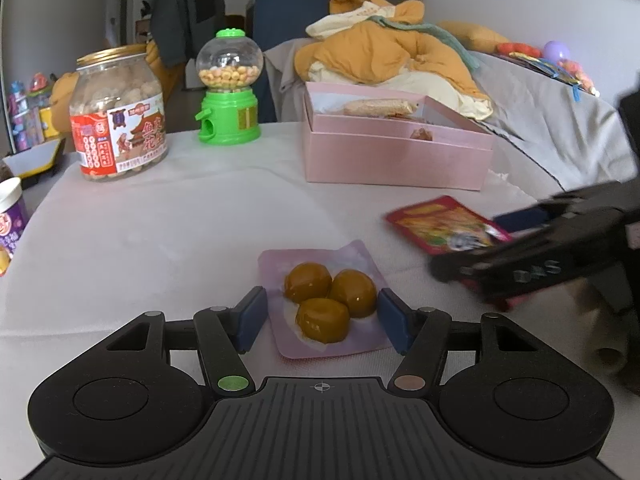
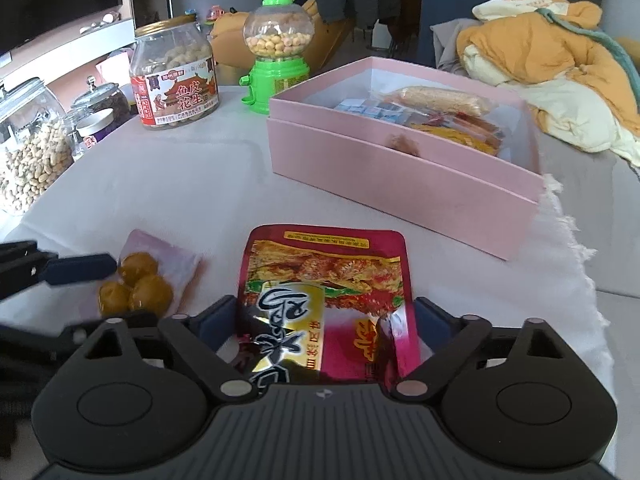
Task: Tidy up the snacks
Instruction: 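Lift the red bag with the right gripper while the left gripper grasps the orange-ball packet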
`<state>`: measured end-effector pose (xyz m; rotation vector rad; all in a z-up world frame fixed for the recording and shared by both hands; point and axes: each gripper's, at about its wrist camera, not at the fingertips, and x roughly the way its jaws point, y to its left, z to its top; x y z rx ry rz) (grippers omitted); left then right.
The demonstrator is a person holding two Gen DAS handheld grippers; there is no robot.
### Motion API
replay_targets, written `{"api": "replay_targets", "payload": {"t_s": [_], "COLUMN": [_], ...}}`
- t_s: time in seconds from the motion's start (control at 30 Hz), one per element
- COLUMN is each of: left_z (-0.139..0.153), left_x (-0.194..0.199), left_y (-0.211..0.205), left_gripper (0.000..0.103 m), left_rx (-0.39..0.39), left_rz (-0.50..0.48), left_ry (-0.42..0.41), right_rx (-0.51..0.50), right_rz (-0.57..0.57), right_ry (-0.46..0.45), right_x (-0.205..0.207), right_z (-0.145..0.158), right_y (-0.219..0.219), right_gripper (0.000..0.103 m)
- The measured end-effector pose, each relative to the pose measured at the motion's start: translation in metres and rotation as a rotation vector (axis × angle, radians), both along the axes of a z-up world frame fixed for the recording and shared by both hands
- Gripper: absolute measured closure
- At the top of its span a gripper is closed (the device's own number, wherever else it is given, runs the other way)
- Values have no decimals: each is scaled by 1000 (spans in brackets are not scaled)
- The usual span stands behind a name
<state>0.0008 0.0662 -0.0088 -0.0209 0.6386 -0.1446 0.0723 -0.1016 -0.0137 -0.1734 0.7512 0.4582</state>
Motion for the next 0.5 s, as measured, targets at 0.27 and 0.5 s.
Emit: {"api": "replay_targets", "payload": {"t_s": [0.27, 0.5], "left_z": [10, 13], "left_x": [-3, 7], "left_y": [10, -7], "left_gripper": [40, 40], "left_rx": [-52, 62], "left_rz": [7, -69], "left_ry": [5, 43], "right_rx": [38, 33], "right_rz": [-61, -57], "right_ry": [-8, -9], "right_x": [-17, -16], "right_z": [-4, -7], "right_y": [-48, -44], "right_gripper": [9, 4]}}
